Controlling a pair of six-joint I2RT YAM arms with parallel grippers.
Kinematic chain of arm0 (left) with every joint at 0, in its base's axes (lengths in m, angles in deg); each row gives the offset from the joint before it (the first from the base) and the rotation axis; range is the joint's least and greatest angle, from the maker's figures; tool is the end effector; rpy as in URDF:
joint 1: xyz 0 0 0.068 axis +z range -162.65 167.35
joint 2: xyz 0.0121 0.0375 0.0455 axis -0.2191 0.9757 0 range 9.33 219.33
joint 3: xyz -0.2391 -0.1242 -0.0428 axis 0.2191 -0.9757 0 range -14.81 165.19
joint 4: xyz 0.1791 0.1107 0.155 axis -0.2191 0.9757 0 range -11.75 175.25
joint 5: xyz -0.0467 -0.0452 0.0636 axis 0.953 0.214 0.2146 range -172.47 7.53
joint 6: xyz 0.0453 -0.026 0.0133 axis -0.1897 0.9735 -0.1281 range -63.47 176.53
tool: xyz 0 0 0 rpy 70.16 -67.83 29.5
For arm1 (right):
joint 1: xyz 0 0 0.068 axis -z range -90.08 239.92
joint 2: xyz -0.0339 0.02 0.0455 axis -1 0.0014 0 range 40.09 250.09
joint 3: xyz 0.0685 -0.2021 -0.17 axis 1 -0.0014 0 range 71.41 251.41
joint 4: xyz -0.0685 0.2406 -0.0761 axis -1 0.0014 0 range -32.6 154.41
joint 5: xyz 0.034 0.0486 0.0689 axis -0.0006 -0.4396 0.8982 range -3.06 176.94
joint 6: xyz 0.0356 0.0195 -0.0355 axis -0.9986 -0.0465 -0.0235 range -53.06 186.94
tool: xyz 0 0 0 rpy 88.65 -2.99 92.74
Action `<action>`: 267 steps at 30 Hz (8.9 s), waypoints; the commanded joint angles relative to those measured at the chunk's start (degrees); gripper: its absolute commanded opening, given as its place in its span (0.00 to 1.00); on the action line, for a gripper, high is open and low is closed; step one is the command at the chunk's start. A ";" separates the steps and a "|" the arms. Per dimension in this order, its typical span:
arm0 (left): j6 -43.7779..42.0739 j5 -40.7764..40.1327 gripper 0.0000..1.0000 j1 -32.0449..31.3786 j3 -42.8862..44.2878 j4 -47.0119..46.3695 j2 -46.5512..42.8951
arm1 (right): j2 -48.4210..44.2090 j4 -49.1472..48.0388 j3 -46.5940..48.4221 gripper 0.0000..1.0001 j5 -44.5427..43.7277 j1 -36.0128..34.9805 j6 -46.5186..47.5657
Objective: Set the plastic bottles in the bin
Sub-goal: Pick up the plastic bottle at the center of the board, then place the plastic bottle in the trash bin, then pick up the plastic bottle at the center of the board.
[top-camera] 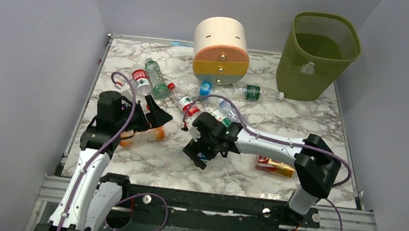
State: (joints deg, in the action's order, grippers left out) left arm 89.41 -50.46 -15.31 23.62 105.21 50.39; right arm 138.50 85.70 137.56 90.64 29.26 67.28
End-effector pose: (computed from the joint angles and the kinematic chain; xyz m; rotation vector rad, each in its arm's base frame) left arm 0.1581 -0.0261 0.2842 -0.2104 2.1323 -0.9526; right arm 0.1702 0.3077 0.1993 -1.3882 2.3119 0.4312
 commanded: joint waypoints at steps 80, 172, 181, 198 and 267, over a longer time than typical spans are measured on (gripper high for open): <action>0.78 6.91 0.99 -0.16 12.86 -11.08 11.54 | 6.55 -5.05 58.05 0.47 6.97 61.01 -19.44; -42.74 -10.58 0.97 -62.74 52.22 -25.88 80.98 | -39.28 -1.33 15.65 1.00 40.49 68.93 -31.80; -43.31 -14.18 0.94 -65.36 50.27 -25.71 81.51 | -39.65 -2.56 13.79 1.00 41.01 68.93 -32.40; -42.91 -18.91 0.72 -65.64 48.13 -25.03 83.24 | -39.88 -3.37 11.94 1.00 41.54 68.93 -32.29; -30.99 -36.97 0.52 -59.23 8.07 -26.01 30.34 | -39.60 -11.10 0.80 1.00 43.32 68.84 -36.24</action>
State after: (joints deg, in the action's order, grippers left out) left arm 56.13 -84.75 -75.24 33.57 80.91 84.79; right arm 98.26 78.42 141.21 131.98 98.13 32.24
